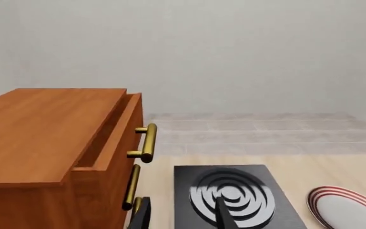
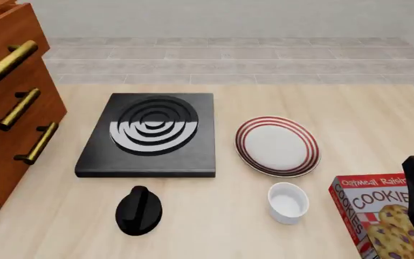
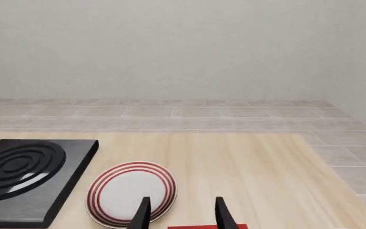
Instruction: Pick the akita bowl in the top layer of the wooden cabinet and place it on the plate.
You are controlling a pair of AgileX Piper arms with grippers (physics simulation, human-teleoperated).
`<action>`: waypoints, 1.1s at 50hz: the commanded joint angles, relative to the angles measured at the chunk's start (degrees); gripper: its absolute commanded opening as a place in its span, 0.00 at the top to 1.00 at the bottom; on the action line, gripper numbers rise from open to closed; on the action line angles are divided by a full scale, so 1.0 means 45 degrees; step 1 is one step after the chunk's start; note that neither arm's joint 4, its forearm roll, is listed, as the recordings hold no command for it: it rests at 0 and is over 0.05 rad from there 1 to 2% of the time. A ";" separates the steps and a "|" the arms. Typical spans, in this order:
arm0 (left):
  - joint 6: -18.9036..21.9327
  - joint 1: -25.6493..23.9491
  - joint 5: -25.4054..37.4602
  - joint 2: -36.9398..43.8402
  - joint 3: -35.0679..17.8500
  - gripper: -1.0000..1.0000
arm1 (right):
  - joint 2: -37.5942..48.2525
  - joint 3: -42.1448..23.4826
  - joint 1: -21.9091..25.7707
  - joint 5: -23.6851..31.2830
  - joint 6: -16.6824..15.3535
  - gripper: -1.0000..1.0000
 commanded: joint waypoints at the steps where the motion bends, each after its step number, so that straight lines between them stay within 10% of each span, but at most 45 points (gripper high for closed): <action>1: 0.0129 -0.0267 0.0646 0.0620 -0.1439 0.00 | -0.0013 0.0001 -0.0023 -0.0014 0.0002 0.00; 55: 0.1325 -0.0699 0.3445 0.4282 -0.7279 0.00 | 0.0068 -0.0031 -0.0177 -0.0048 -0.0008 0.00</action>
